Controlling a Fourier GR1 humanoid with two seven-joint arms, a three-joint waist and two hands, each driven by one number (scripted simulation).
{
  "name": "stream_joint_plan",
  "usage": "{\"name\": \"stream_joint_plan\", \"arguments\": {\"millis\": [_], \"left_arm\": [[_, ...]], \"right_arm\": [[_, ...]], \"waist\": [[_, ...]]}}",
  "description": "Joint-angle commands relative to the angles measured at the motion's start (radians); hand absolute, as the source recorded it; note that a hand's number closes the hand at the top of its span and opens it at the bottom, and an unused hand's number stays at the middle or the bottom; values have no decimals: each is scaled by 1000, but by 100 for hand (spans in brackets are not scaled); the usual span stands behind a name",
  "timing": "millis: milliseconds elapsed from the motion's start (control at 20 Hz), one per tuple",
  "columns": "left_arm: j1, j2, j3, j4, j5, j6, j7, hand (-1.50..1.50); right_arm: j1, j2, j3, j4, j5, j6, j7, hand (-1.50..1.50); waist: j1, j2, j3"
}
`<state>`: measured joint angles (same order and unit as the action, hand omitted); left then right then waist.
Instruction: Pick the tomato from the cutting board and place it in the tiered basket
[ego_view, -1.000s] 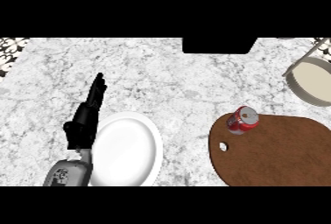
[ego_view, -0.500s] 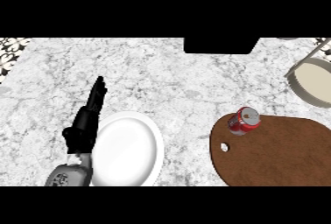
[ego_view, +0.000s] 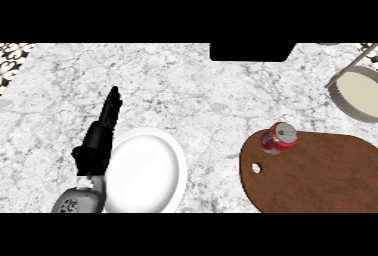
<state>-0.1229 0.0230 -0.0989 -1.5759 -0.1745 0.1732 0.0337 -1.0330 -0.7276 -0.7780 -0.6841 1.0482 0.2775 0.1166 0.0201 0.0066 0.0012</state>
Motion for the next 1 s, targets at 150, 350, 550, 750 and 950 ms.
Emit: {"name": "stream_joint_plan", "arguments": {"millis": [150, 350, 550, 750, 950], "left_arm": [[-29, 2, 33, 18, 25, -5, 13, 0], [11, 18, 21, -42, 15, -10, 40, 0], [12, 5, 25, 12, 2, 8, -1, 0], [12, 17, 27, -44, 13, -5, 47, 0], [23, 14, 44, -8, 25, -4, 6, 0]], "right_arm": [[-21, -115, -132, 53, -94, -109, 69, -150], [58, -222, -255, 72, -179, -78, 82, -150], [159, -343, -372, 146, -276, -5, 5, -150], [354, -456, -471, 202, -340, 106, -103, -150], [521, -522, -582, 270, -421, 216, -213, -150]], "waist": [[-7, -2, -1], [-20, -9, 0], [-34, -5, 1], [-46, -10, 3], [-61, -11, 3]]}}
